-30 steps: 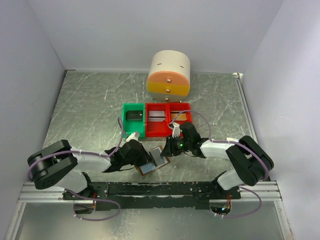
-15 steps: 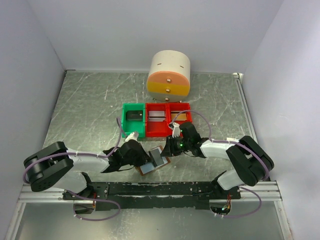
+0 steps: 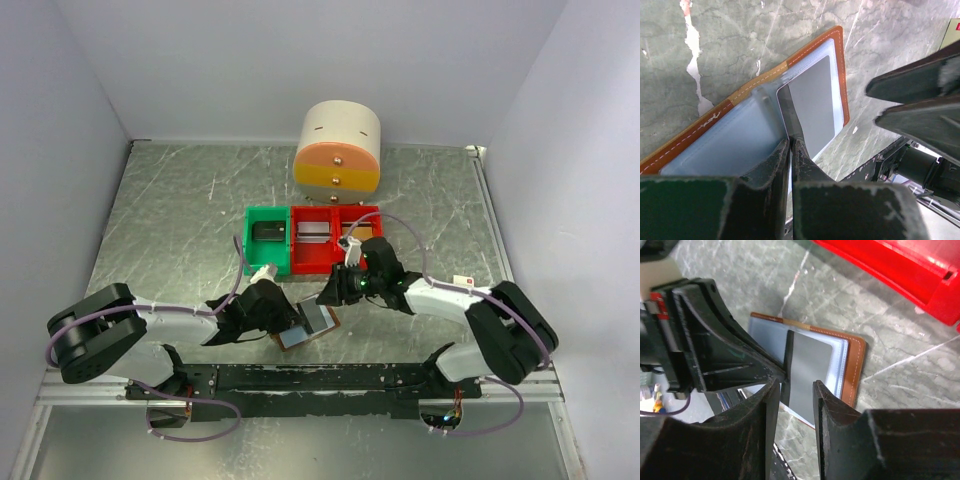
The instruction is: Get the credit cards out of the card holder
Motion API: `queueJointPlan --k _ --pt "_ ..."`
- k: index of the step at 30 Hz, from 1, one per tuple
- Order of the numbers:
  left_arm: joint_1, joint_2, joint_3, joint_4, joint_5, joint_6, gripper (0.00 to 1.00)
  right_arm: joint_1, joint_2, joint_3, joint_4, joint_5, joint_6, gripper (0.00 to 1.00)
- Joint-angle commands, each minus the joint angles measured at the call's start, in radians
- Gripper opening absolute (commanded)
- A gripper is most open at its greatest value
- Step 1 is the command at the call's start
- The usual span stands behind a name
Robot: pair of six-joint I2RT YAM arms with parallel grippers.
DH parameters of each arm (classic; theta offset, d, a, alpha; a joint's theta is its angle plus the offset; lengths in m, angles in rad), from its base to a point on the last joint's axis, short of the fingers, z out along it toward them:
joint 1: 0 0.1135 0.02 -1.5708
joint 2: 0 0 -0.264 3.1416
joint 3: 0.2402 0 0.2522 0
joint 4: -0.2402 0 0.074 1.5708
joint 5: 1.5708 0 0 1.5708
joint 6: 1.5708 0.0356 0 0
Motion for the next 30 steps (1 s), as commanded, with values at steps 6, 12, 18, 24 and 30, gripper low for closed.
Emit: queueJointPlan --k 6,12,18,24,30 --pt "-0.004 0.009 0.014 -0.028 -0.009 0.023 0.18 0.0 0.138 -0.037 0.072 -0.129 -0.036 0.32" --pt "-0.004 0.011 0.015 -0.027 -0.006 0.022 0.23 0.0 0.185 -0.037 0.043 -0.099 -0.067 0.32" --pt "-0.003 0.004 0.003 -0.01 -0.014 -0.008 0.28 -0.001 0.2 -0.029 0.029 -0.103 -0.088 0.31" --pt "-0.003 -0.032 -0.046 0.026 -0.039 -0.048 0.41 0.0 0.194 -0.047 0.041 -0.099 -0.078 0.3" --pt "-0.004 -0.009 -0.062 0.076 -0.018 -0.06 0.46 -0.001 0.199 -0.058 0.086 -0.116 -0.057 0.3"
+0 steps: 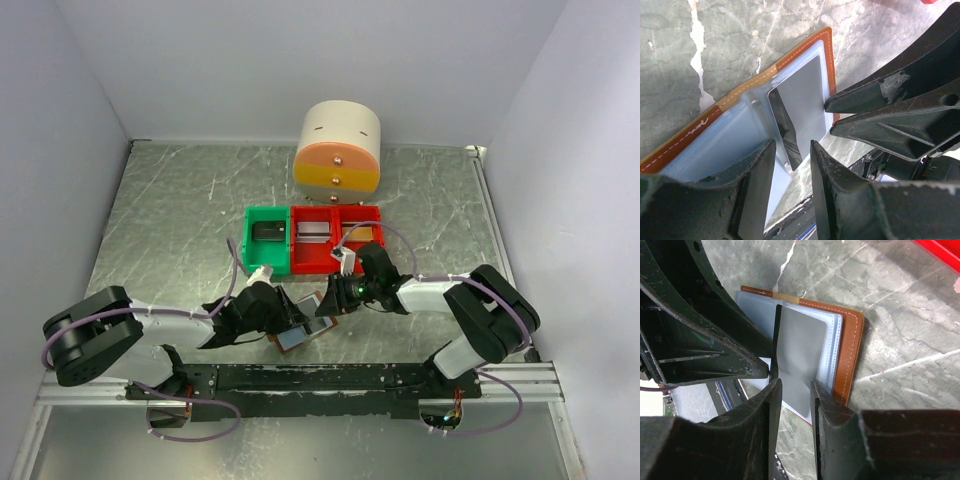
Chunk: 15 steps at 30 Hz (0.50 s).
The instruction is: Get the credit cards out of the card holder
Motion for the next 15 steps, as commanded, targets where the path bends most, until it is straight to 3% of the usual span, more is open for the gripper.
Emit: queueJointPlan --k 1,6,15 --pt "-0.003 0.032 -0.027 0.051 -0.002 -0.013 0.47 0.0 0.025 -0.03 -0.008 0.021 -0.006 0.3" --pt "-0.003 0.077 -0.03 0.103 0.035 -0.014 0.45 0.001 0.011 -0.036 -0.026 0.042 -0.007 0.3" --pt "-0.003 0.023 -0.065 0.076 0.011 -0.017 0.24 0.0 0.012 -0.031 -0.034 0.062 -0.005 0.3"
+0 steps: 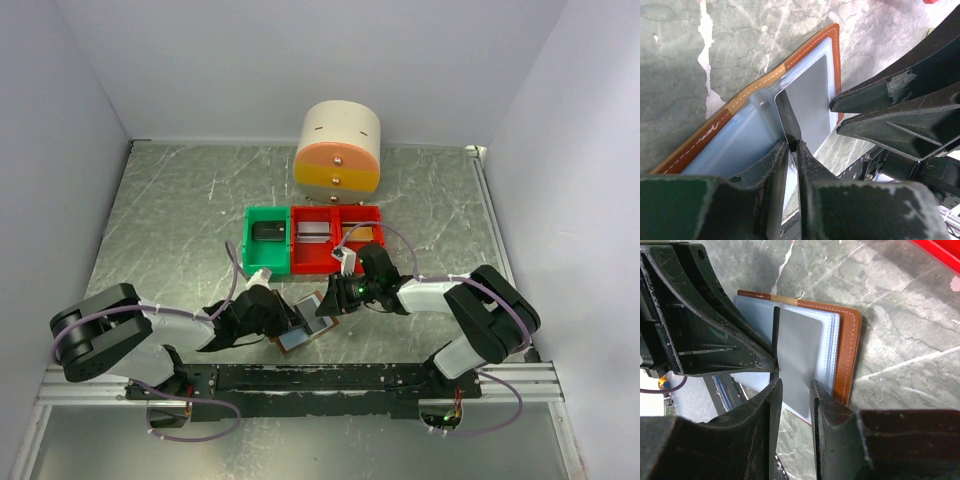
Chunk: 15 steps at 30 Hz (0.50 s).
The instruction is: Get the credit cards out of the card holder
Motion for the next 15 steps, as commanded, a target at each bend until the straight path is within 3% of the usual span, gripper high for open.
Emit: queueJointPlan --k 1,8,15 --pt "-0.004 -0.037 -0.02 -0.063 -0.008 0.014 0.22 0.001 0.016 -0.021 -0.048 0.057 -0.015 0.3" --pt "-0.004 -0.091 -0.03 -0.125 -0.034 0.013 0.2 0.001 0.013 -0.022 -0.051 0.059 -0.016 0.29" --pt "-0.005 -0.079 -0.02 -0.106 -0.022 0.015 0.36 0.0 0.014 -0.021 -0.049 0.056 -0.015 0.29"
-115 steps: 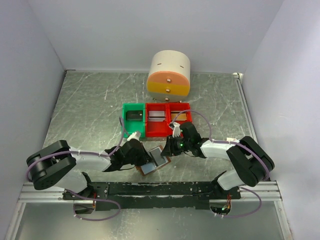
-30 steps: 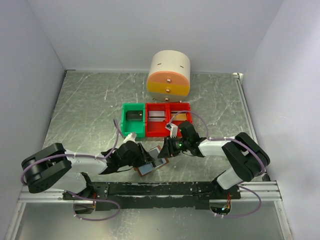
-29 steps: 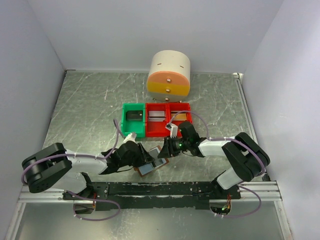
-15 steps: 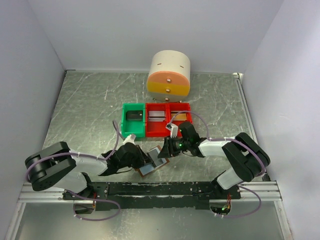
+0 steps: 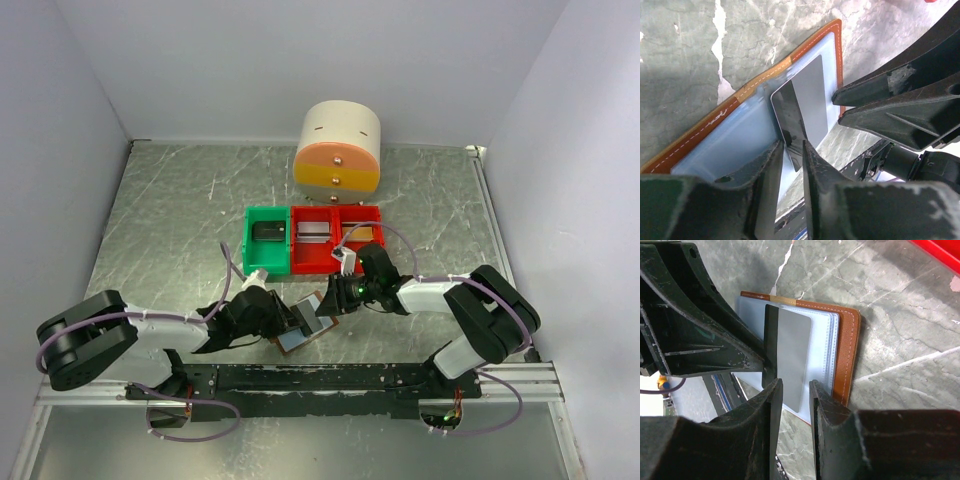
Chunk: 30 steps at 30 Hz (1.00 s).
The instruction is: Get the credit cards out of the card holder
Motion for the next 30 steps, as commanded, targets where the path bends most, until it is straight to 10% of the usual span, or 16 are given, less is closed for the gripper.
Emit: queueJointPlan --k 1,30 --pt "-0.003 0.015 0.001 -0.016 -0.008 0.016 0.38 -0.001 0.013 -0.022 -0.049 0.05 -0.016 0.29" --pt "-0.003 0.107 -0.068 0.161 -0.013 -0.066 0.35 0.0 0.048 -0.018 -0.03 0.029 -0.019 0.29"
